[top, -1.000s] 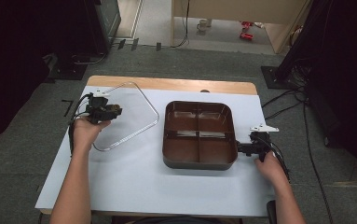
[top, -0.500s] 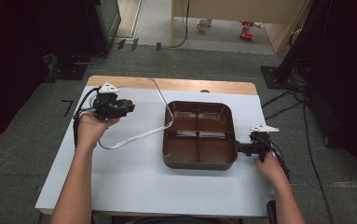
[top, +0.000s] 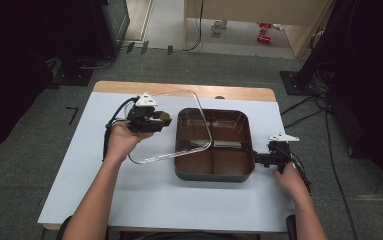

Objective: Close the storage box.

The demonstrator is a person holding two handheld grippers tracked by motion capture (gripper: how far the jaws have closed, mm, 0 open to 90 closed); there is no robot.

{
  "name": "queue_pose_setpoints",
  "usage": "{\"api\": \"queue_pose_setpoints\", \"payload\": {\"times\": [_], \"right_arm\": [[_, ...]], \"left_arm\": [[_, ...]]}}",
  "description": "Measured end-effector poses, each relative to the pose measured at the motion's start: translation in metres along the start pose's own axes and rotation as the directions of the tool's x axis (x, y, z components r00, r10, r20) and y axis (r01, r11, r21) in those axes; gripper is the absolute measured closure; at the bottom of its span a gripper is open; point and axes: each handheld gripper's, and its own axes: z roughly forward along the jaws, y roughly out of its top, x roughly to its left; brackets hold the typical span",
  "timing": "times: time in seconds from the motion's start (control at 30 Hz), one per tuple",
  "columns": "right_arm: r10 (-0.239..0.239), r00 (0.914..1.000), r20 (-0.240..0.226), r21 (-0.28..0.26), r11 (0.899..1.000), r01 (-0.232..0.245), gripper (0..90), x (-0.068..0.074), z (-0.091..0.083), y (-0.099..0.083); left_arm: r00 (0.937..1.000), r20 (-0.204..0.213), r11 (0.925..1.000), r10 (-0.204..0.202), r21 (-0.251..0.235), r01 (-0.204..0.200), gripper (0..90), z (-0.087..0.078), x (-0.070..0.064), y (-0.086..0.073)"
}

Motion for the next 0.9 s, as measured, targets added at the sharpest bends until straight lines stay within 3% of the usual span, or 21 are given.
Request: {"api": "queue_pose_setpoints", "payload": {"times": [0.03, 0.33, 0.53, 0.67, 0.9], "right_arm": [[0.001, 1.0, 0.0, 0.0, 1.0, -0.001, 8.8, 0.0, 0.0, 0.0], [0.0, 1.0, 0.0, 0.0, 1.0, 0.0, 8.8, 0.0, 0.0, 0.0], [0.003, 1.0, 0.0, 0.001, 1.0, -0.003, 8.8, 0.0, 0.0, 0.0], [0.002, 1.0, 0.0, 0.001, 1.0, -0.002, 8.8, 0.0, 0.0, 0.0], [0.004, 1.0, -0.001, 0.0, 1.0, -0.004, 8.8, 0.0, 0.0, 0.0]], "left_arm": [[0.9997, 0.015, 0.9998, 0.019, 0.007, -0.019, 59.3, 0.008, -0.006, 0.002], [0.9948, 0.076, 0.9974, 0.067, 0.022, -0.069, 59.3, 0.037, -0.031, 0.012], [0.9854, 0.129, 0.9926, 0.111, 0.035, -0.116, 59.4, 0.062, -0.05, 0.022], [0.9756, 0.159, 0.9862, 0.151, 0.043, -0.16, 59.4, 0.079, -0.065, 0.029], [0.9681, 0.191, 0.9827, 0.162, 0.057, -0.176, 59.3, 0.099, -0.078, 0.032]]}}
